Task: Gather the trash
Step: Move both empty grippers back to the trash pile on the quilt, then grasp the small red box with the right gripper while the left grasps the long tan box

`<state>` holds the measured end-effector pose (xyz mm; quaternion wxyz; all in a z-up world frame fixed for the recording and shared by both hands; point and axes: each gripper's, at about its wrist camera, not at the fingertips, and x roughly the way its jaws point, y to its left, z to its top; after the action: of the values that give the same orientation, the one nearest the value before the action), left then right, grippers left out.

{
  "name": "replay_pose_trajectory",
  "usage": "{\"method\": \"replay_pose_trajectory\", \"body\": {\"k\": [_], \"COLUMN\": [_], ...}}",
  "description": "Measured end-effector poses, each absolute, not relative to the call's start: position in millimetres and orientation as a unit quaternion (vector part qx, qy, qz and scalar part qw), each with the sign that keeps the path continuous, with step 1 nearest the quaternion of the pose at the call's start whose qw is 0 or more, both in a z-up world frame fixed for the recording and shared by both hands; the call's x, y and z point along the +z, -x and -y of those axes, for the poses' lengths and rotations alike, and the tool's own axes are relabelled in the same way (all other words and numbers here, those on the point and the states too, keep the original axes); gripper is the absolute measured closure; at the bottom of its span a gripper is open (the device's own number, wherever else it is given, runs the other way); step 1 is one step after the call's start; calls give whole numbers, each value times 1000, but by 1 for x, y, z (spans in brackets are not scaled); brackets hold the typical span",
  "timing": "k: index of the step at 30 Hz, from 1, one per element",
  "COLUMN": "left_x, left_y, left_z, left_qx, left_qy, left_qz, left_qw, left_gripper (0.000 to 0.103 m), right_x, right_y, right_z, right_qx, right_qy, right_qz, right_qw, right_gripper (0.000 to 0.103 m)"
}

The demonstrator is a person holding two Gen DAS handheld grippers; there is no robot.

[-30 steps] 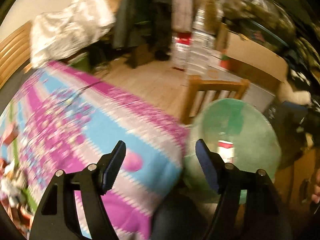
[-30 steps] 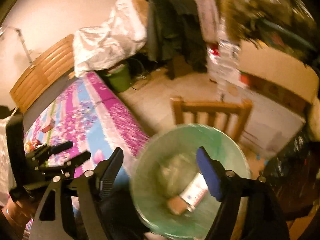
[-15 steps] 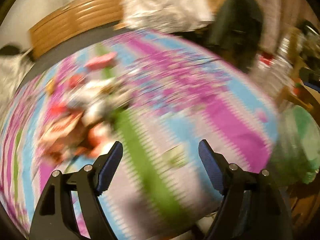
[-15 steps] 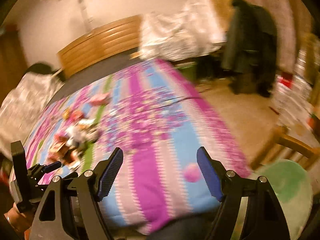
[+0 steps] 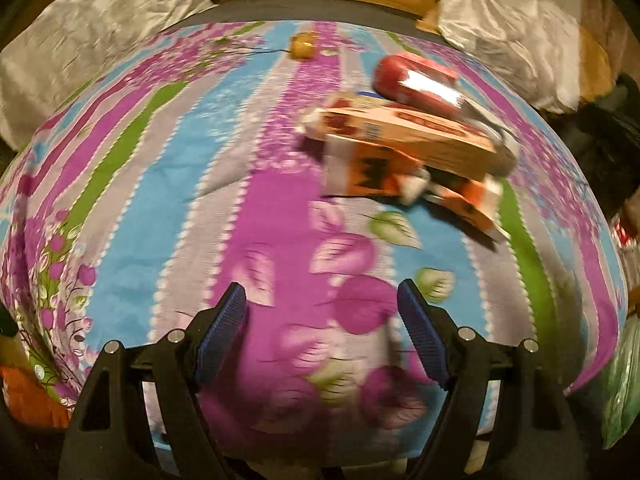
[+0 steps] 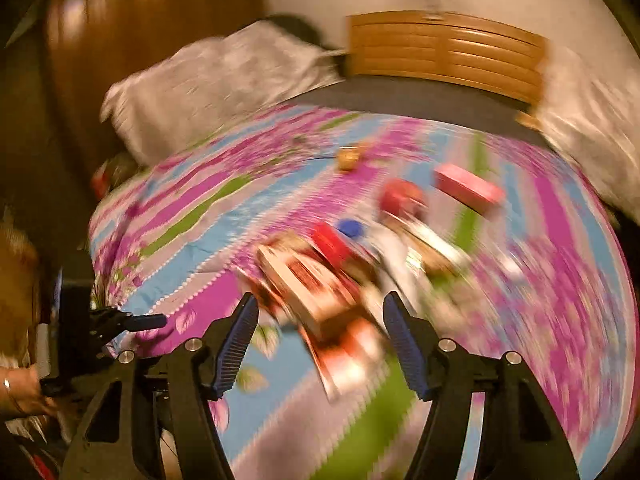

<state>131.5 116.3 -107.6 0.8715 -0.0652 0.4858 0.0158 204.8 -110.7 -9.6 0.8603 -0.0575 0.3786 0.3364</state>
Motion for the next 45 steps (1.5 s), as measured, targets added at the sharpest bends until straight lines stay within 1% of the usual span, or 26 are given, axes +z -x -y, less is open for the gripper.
{"method": "replay_pose_trajectory", "body": {"k": [1, 2, 3, 6, 7, 8, 10, 12, 14, 18, 20, 22, 24, 25, 26, 27, 31, 32, 37, 38, 39, 42, 43, 44, 45], "left_x": [-108, -109, -109, -115, -117, -119, -121, -125, -127, -122, -115, -106, -94, -87, -78, -71, -46, -43, -54, -62, -67, -89, -99, -102, -105], "left_y": [-131, -131, -131, -126, -125, -125, -121, -120, -119, -118, -118, -119, -122, -125, -130, -136, -170, -183, -243, -258, -267, -286, -289, -290, -288], "left_z": [-119, -124, -126, -135, -139, -143, -152, -160, -163, -156, -149, -142, -132, -128, -122, -117, -89, -80, -53, -46, -42, -31, -29, -30, -32], "left_qx": [18, 21, 23, 34, 39, 41, 48, 52, 54, 48, 41, 31, 22, 18, 12, 8, 11, 17, 49, 61, 72, 99, 96, 94, 91], "left_qy": [69, 74, 77, 86, 92, 98, 110, 118, 119, 114, 107, 104, 100, 99, 102, 107, 104, 98, 102, 90, 80, 31, 24, 23, 26], "left_qz": [-485, -483, -483, -482, -483, -484, -485, -485, -485, -482, -475, -468, -458, -453, -446, -441, -427, -431, -472, -487, -493, -522, -539, -547, -552], "left_qw": [872, 872, 872, 871, 870, 869, 866, 865, 865, 867, 872, 877, 883, 886, 889, 891, 898, 897, 874, 867, 863, 846, 836, 832, 829], "left_gripper": [28, 28, 28, 28, 28, 28, 28, 28, 28, 28, 28, 28, 28, 27, 23, 21, 12, 11, 10, 10, 10, 10, 11, 18, 22], "right_x": [-11, -11, -13, -39, -51, -58, -67, -58, -51, -43, -34, -20, -9, -7, -6, -6, -19, -20, -25, -25, -28, -50, -57, -59, -62], "right_y": [-226, -236, -258, -303, -311, -314, -300, -264, -233, -166, -141, -120, -105, -104, -100, -96, -98, -97, -92, -89, -81, -77, -72, -70, -66], "right_z": [90, 79, 60, 19, 13, 10, 24, 42, 66, 121, 134, 157, 176, 181, 189, 200, 235, 243, 248, 243, 234, 221, 218, 216, 215], "right_qx": [346, 350, 355, 325, 315, 305, 292, 276, 278, 318, 313, 310, 292, 283, 270, 255, 204, 188, 131, 120, 112, 130, 132, 133, 134], "right_qy": [71, 76, 89, 143, 157, 165, 163, 169, 142, 22, 9, -44, -64, -65, -67, -66, -92, -97, -37, -10, 46, 84, 95, 100, 104], "right_qz": [-388, -393, -407, -452, -472, -483, -498, -470, -466, -490, -480, -460, -438, -434, -429, -424, -442, -439, -401, -383, -355, -363, -361, -356, -351], "right_qw": [852, 847, 837, 818, 809, 804, 800, 821, 828, 811, 820, 831, 848, 853, 859, 867, 869, 873, 906, 916, 927, 919, 918, 920, 921], "right_gripper": [38, 44, 46, 46, 48, 61, 63, 72, 73, 75, 76, 77, 79, 79, 79, 79, 79, 79, 79, 79, 79, 79, 79, 79, 79]}}
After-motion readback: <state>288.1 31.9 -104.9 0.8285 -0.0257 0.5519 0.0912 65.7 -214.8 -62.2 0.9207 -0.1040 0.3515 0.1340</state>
